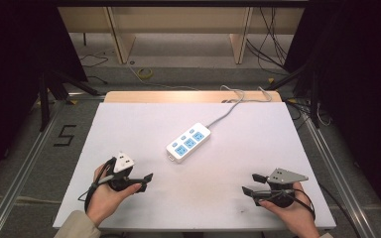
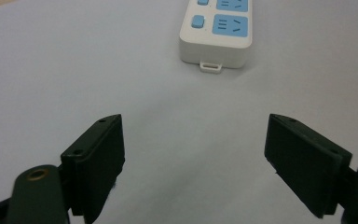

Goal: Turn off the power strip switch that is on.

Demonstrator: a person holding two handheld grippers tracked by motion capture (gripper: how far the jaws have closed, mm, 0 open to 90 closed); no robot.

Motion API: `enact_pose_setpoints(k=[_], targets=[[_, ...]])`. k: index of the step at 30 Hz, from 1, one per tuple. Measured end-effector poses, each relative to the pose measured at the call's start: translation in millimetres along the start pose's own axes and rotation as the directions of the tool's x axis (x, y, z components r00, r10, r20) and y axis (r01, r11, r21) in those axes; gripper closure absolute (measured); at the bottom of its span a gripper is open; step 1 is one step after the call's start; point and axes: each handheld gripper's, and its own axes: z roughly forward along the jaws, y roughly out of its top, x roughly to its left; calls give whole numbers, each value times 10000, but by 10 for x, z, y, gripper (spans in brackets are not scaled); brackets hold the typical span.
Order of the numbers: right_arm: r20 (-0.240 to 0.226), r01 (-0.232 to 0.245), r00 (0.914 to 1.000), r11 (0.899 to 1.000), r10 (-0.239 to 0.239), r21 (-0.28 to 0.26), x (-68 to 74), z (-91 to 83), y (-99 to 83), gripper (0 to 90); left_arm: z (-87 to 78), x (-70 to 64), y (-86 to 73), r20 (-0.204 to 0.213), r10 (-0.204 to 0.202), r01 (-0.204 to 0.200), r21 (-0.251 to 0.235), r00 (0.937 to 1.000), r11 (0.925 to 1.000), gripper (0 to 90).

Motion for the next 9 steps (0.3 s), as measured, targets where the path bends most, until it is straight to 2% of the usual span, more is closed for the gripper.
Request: enact_pose_setpoints(k=[6, 9], targets=[[2, 21, 10000, 10000, -21, 34, 0, 1, 1, 377, 19, 0, -157, 72, 57, -60, 394, 10000, 9992, 193], [10, 20, 10000, 10000, -20, 20, -2, 1, 0, 377, 42, 22, -194, 10, -74, 74, 527, 10000, 9986, 189]])
